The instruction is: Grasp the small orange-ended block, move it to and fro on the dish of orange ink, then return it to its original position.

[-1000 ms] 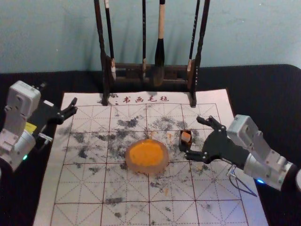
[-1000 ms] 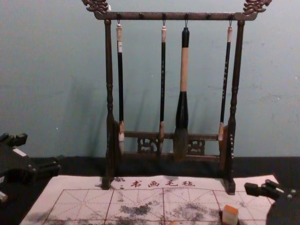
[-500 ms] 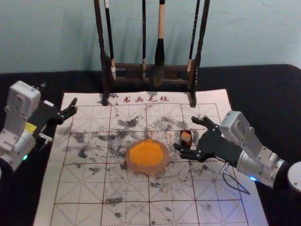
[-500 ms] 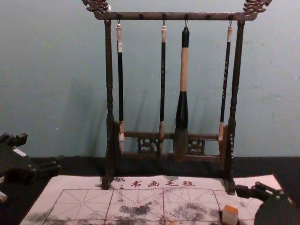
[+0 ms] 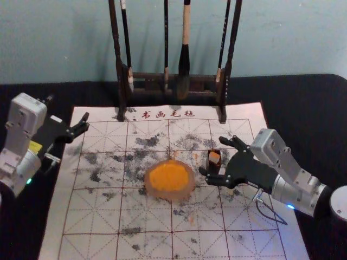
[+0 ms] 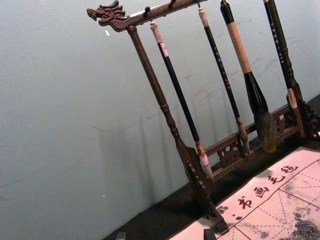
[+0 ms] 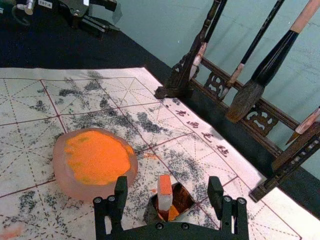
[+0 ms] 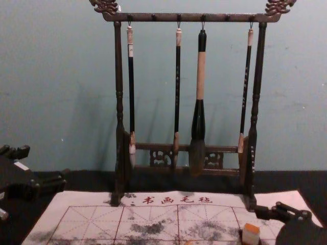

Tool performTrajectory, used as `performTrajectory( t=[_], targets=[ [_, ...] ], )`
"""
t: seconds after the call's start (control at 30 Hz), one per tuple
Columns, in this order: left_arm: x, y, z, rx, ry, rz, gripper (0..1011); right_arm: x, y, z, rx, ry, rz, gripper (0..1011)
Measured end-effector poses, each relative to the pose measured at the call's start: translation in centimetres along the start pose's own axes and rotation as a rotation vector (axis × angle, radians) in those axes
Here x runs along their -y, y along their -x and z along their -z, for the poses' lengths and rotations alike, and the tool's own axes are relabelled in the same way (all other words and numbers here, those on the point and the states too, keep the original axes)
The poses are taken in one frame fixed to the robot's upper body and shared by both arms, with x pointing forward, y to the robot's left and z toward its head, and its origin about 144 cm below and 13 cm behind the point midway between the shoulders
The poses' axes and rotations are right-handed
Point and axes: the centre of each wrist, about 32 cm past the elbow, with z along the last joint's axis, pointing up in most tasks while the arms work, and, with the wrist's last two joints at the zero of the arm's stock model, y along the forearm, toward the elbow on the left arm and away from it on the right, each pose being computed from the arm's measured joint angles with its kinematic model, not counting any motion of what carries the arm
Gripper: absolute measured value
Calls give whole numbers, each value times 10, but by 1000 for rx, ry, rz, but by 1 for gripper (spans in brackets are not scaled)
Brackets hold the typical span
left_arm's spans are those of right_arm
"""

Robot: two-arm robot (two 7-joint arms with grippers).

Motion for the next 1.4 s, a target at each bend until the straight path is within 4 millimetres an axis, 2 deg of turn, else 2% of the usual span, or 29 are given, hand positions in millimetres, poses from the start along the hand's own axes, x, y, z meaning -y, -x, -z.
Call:
performTrajectory(
  t=[0.57,0.87,1.07,1.1,1.13,1.2,1.23,1.3,1.33,1.4],
  targets=[
    [0,0,0,0,0,0,1001,0,0,0,1,3,-2,996],
    [0,0,0,0,0,0,1001,0,0,0,0,2,-1,798],
    [0,0,0,0,0,0,1001,0,0,0,0,2,-1,606],
    [0,0,0,0,0,0,1001,0,0,0,0,2,-1,542],
    [0,0,0,0,0,0,1001,0,0,0,0,2,-1,542],
    [0,0,0,0,0,0,1001,0,0,0,0,1,-1,447],
    [0,0,0,0,0,0,1001,0,0,0,0,1,-1,447],
    [0,0,0,0,0,0,1001,0,0,0,0,1,-1,359],
    [0,0,0,0,0,0,1001,0,0,0,0,1,0,359],
    [0,0,0,0,0,0,1001,0,0,0,0,1,0,278]
  ],
)
